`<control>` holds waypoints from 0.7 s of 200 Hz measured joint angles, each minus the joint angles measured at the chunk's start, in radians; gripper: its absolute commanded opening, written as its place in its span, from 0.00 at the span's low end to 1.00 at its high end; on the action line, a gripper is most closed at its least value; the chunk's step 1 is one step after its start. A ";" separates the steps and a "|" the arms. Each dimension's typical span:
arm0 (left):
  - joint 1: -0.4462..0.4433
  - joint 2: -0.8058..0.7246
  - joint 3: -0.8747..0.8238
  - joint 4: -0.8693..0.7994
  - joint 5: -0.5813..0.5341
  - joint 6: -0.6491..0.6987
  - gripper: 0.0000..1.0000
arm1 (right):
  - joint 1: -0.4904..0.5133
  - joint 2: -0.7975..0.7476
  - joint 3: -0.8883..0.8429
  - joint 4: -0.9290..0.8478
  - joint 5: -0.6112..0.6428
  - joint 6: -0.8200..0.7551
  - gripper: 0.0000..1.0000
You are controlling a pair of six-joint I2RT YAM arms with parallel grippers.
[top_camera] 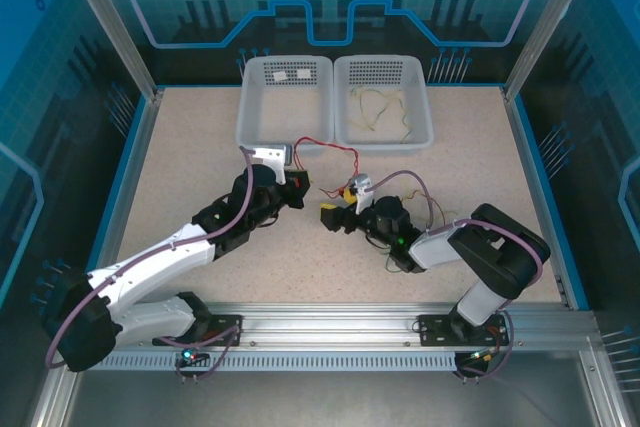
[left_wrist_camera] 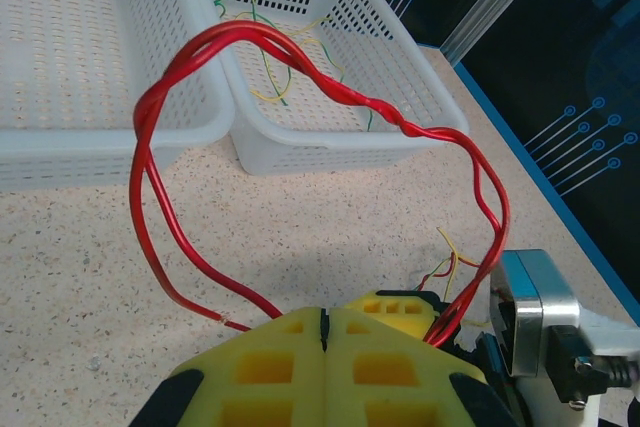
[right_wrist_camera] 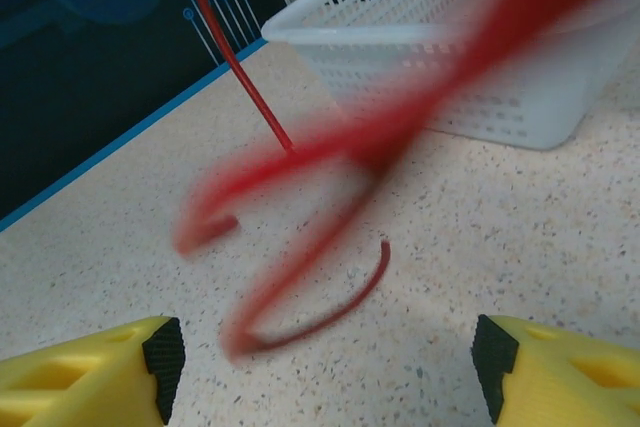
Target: Untangle the cables
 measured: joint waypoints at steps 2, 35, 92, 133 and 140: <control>0.000 0.000 0.000 0.000 0.000 0.000 0.00 | 0.001 0.000 0.000 0.001 0.000 0.000 0.80; 0.000 0.000 0.000 0.000 0.000 0.000 0.00 | 0.008 0.013 0.000 0.031 0.036 0.004 0.52; 0.000 -0.035 0.000 -0.002 -0.002 0.000 0.00 | 0.008 0.019 0.002 0.022 0.071 -0.005 0.68; 0.000 -0.052 0.000 -0.002 -0.013 0.001 0.00 | 0.007 0.000 0.002 -0.020 0.055 -0.032 0.81; 0.000 -0.052 0.000 -0.003 -0.013 0.001 0.00 | 0.007 -0.002 0.002 -0.024 0.048 -0.040 0.81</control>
